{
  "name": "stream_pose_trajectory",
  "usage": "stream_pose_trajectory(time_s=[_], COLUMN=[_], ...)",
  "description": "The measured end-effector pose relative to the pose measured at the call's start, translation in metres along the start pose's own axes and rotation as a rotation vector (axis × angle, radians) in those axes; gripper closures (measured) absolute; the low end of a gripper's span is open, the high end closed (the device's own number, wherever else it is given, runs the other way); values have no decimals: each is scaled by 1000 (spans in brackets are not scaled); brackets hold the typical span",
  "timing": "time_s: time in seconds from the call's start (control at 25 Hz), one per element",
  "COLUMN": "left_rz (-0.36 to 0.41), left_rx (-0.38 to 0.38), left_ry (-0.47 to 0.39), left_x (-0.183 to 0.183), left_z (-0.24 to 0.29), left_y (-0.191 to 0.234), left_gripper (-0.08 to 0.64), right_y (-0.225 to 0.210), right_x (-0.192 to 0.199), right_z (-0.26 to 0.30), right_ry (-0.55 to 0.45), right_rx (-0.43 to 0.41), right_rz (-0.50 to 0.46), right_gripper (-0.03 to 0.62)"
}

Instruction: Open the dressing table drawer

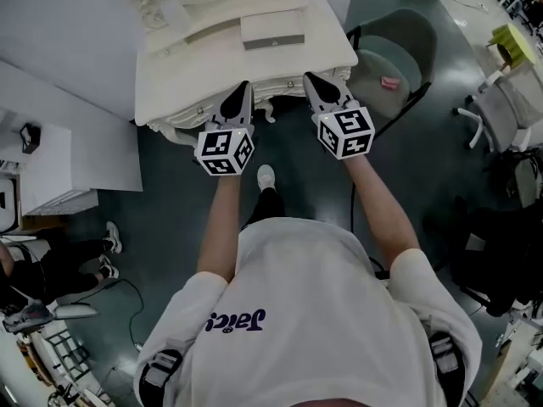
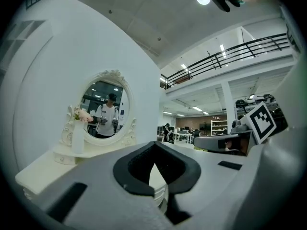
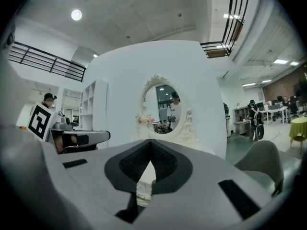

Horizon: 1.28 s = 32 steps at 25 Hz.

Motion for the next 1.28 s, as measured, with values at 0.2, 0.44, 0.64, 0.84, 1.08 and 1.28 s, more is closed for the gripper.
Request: stream_pose_trajectory(time_s=[0.2,0.44,0.64,0.84,1.08,1.28], left_rz=[-13,-22,-14,-28,-58,-76], left_rx=[38,100,158,197,214,201], left_ry=[-1,16,43,81,126,153], left_x=[-6,-20,-20,-4,21,43], left_z=[49,113,150,176,206,234], left_y=[45,99,138,166,181,189], left_gripper=[546,545,546,546,546,546], right_y=[-14,-28,-34,-40,-59,-78], right_x=[3,0,15,45,102,157], right_z=[60,136,192,224,247,262], right_ry=[-3,27,68,141,267,380], right_rx=[33,92,137,178,194,173], right_rz=[36,26,37,44,89,131], right_gripper=[586,586,586,584,584,584])
Point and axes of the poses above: the fingertips, and each gripper's own axes: z forward along the fingers, y to its left, x out of its underside, the point moved 3 cm from there along -z, backward along the fingers, and after that the axes turned 9 degrees about -z, right-handed, at the moved point
